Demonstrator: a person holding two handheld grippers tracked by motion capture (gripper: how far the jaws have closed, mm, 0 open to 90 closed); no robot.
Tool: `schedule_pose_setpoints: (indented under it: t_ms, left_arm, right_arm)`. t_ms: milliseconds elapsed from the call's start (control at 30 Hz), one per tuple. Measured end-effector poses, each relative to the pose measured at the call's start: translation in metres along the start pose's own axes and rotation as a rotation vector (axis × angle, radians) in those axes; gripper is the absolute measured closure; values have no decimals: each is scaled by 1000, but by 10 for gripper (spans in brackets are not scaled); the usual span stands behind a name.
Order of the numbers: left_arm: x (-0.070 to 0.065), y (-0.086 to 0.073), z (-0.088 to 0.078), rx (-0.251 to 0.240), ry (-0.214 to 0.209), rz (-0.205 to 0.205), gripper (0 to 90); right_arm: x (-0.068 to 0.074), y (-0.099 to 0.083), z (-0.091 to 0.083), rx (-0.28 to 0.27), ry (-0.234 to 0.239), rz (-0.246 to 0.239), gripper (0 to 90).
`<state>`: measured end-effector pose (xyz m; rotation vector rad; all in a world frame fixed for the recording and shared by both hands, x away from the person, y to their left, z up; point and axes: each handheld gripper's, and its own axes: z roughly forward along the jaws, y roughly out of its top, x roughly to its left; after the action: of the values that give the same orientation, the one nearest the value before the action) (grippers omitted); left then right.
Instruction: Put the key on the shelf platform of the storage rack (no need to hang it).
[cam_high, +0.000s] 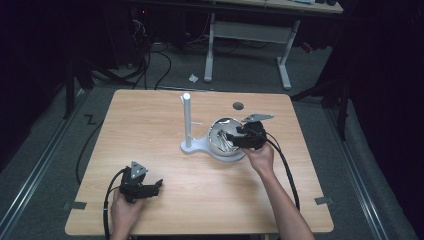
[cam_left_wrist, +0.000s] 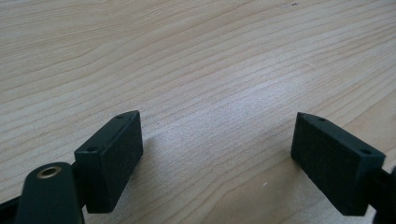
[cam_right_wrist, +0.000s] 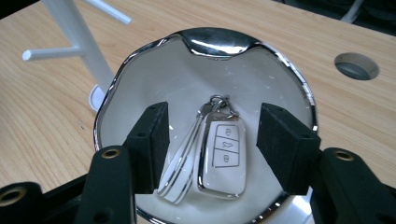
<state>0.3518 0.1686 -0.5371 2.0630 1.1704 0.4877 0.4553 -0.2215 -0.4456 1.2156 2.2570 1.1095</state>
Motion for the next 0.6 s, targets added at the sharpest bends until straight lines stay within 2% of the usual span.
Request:
schedule_pose_setpoints:
  t_ms: [233,333,467,533,600]
  left_arm:
    - [0,0,0,-1,0,0,171]
    - [0,0,0,-1,0,0,171]
    - [0,0,0,-1,-1,0,171]
    - [0,0,0,-1,-1,0,171]
    - [0,0,0,0,0,0,171]
  right_arm:
    - [-6,0,-13,-28,-14,17,453]
    - [-9,-2,-23,-45,-12,43,449]
    - [-11,-3,-29,-50,-18,40,450]
    - [-12,-6,-35,-74,-34,45,485]
    - [-15,-10,-40,-78,-27,63,511]
